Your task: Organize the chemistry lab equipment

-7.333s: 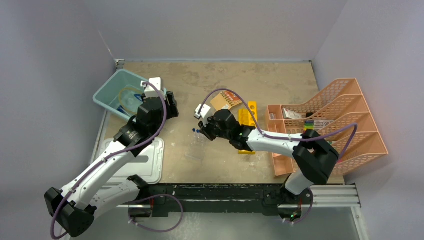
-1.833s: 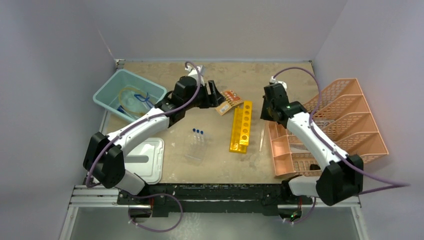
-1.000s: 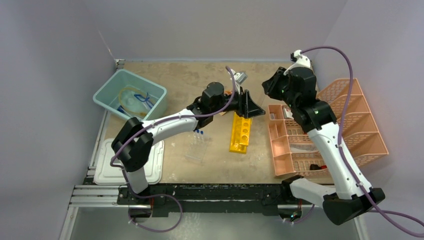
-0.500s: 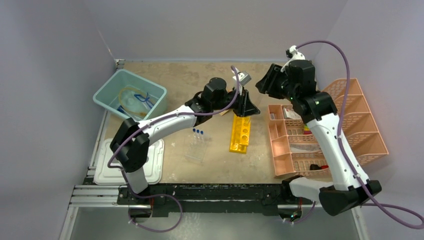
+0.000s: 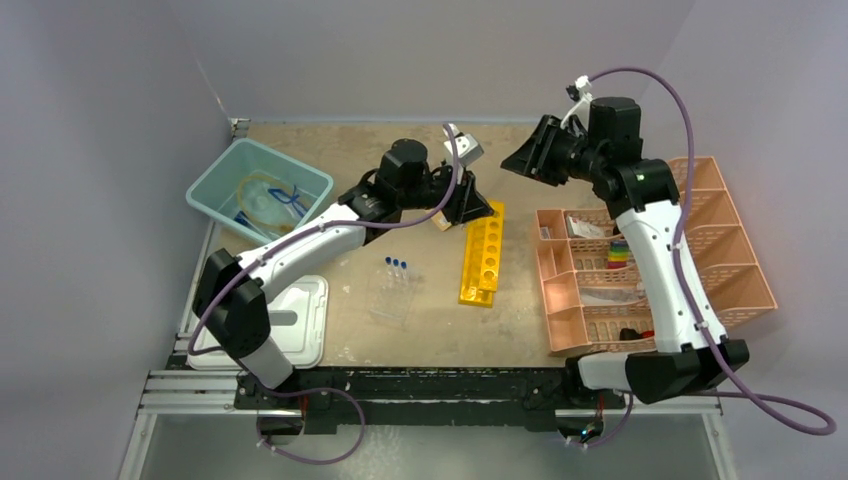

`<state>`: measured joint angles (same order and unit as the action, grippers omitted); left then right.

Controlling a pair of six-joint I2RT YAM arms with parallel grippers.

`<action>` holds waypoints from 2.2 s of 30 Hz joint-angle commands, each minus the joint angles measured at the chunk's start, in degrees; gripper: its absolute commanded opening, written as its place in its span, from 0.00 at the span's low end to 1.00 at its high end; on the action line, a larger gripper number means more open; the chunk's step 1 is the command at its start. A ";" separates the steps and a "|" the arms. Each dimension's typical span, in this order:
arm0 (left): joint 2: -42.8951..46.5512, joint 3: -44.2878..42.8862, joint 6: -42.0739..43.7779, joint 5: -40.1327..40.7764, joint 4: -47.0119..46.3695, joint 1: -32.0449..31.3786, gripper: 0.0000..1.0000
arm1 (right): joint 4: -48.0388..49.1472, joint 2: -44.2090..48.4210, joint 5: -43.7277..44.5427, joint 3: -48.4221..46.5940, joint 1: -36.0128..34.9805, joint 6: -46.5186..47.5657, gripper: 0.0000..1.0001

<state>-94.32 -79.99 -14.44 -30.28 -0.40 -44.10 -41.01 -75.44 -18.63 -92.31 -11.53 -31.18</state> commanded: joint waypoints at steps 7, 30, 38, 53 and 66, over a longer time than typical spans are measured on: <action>4.66 -0.07 5.65 -2.87 -0.07 2.23 0.00 | 2.22 -3.38 -16.53 -2.00 1.24 -2.15 0.35; 5.21 5.19 -13.01 6.58 -2.61 10.89 0.60 | 11.26 1.62 18.81 3.24 -0.80 20.00 0.13; 4.20 5.95 -15.11 15.77 1.74 11.20 0.58 | 18.15 2.33 33.03 10.44 -11.71 26.07 0.12; 1.97 4.85 -15.53 22.11 4.49 11.60 0.56 | 39.56 3.11 33.04 26.65 -14.81 28.28 0.09; -1.18 1.51 -14.91 21.25 6.21 11.93 0.56 | 35.91 4.63 34.16 29.63 -14.80 25.58 0.09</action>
<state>-95.39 -74.98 -29.41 -8.78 6.13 -32.62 -5.82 -73.06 14.02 -63.35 -26.20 -4.10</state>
